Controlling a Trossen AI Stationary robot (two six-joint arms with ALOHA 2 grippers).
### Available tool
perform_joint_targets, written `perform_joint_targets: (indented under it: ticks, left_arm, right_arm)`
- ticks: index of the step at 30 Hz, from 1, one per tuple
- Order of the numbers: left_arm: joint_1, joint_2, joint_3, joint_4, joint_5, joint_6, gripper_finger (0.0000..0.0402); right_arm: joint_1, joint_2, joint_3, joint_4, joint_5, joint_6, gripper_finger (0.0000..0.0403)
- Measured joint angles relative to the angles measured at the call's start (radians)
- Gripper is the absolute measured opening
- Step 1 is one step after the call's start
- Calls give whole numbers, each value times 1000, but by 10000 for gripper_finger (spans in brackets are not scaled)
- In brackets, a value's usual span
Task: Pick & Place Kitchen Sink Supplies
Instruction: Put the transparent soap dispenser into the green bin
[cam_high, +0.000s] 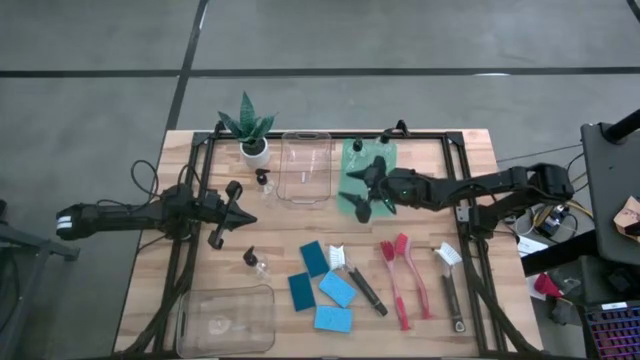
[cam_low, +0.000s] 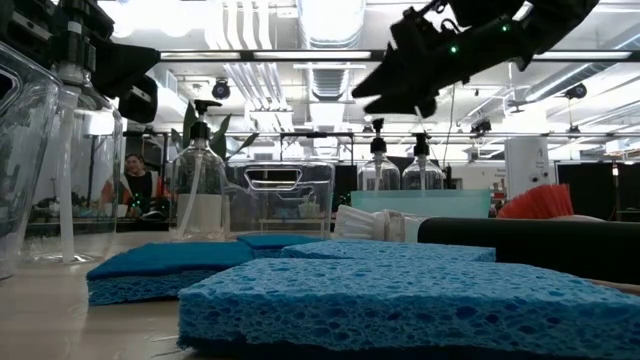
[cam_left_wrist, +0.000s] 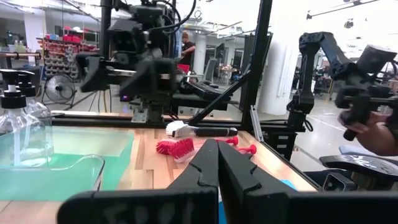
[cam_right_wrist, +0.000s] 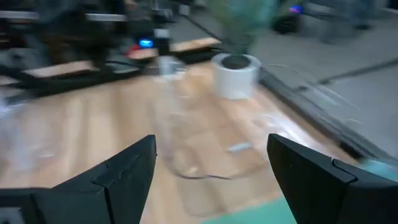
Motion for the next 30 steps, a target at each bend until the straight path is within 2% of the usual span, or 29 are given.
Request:
perform_joint_targets:
  ticks: [5,9,18,30]
  left_arm:
    - [0,0,0,0,0,0,0]
    - [0,0,0,0,0,0,0]
    - [0,0,0,0,0,0,0]
    - [0,0,0,0,0,0,0]
  right_arm:
    - [37,52,0,110,-83,-45,305]
    - [53,82,0,150,-94,-57,298]
    - [59,48,-3,90,-117,-85,274]
    - [79,0,-5,-53,-117,0,255]
